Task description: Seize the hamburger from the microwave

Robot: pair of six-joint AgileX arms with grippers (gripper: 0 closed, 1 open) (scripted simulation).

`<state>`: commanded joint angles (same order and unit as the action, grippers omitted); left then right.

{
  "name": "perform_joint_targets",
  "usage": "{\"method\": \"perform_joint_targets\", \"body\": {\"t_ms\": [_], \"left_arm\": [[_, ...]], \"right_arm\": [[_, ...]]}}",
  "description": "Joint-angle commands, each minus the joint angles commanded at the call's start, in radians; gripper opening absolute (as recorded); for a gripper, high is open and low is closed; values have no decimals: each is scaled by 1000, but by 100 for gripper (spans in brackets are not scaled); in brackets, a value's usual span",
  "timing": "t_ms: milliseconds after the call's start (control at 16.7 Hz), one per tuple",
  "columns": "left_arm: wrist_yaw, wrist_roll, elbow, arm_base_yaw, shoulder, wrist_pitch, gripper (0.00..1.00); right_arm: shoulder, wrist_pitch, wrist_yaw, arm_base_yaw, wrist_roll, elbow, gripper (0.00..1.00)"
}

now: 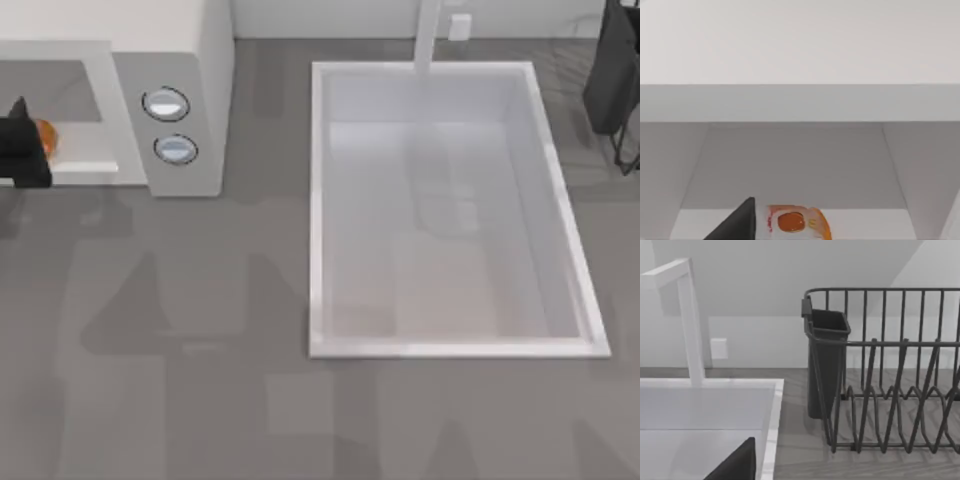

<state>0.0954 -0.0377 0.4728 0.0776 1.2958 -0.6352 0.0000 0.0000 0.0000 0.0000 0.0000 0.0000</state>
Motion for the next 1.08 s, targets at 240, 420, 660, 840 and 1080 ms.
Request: {"method": "perform_joint_targets", "body": {"t_ms": [240, 420, 660, 840, 1080], "left_arm": [[30, -12, 149, 24, 409, -200, 100], [50, -20, 250, 41, 684, -335, 100], [72, -28, 356, 58, 975, -478, 100], [82, -32, 406, 67, 1114, -546, 100], [86, -34, 424, 70, 1161, -569, 100]], "right_arm": [[0, 0, 0, 0, 0, 0, 100], [0, 0, 0, 0, 0, 0, 100], [0, 0, 0, 0, 0, 0, 100], [0, 0, 0, 0, 0, 0, 100], [0, 0, 0, 0, 0, 0, 100]]}}
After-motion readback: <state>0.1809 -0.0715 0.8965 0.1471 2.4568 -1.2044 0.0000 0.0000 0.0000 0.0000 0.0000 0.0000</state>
